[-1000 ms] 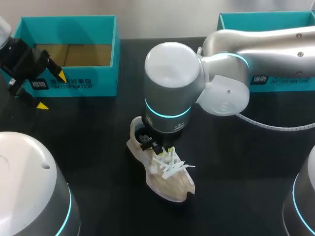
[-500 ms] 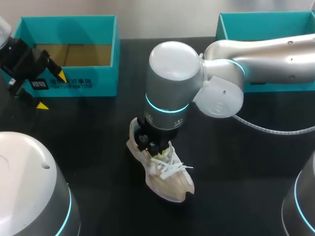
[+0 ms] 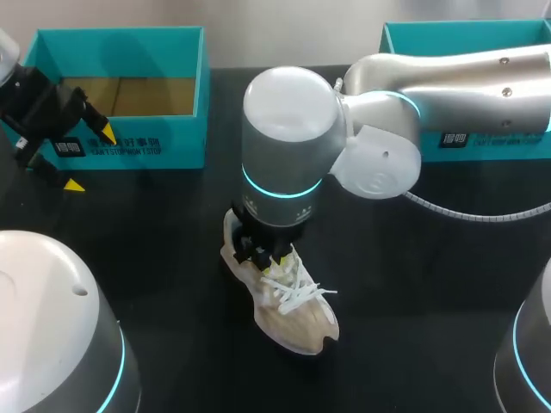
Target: Take the shoe out of the shoebox, open the shoe tongue, remove and reinsert the insole, then place the shoe into the shoebox
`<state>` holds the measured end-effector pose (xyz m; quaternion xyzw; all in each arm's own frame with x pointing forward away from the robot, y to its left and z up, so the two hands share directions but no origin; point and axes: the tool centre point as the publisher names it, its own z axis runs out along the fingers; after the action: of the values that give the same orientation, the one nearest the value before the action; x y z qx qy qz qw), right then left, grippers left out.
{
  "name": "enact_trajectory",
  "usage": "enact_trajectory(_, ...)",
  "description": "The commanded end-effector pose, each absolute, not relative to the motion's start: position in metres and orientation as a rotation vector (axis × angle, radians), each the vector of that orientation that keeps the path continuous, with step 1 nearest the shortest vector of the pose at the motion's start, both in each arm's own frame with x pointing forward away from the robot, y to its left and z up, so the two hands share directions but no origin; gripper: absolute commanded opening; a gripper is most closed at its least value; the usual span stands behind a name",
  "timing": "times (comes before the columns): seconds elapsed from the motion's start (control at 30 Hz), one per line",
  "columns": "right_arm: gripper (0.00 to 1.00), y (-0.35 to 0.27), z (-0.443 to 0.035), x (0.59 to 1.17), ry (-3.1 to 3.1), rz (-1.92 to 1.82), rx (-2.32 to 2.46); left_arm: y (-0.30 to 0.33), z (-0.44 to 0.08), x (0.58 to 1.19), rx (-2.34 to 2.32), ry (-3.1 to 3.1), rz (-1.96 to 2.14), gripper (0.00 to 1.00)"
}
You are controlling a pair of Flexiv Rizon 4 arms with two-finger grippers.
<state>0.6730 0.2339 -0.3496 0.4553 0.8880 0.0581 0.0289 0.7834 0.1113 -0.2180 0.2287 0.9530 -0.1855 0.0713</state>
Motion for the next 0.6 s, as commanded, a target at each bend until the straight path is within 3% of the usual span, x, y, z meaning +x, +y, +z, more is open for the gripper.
enact_trajectory(0.03, 0.24, 0.232, -0.355, 0.678, 2.757, 0.192, 1.395, 0.111, -0.218, 0.783, 0.687, 2.866, -0.552, 1.0)
enact_trajectory(0.6, 0.21, 0.238, -0.394, 0.706, 2.84, 0.096, 1.403, 0.111, -0.218, 0.783, 0.687, 2.866, -0.552, 1.0)
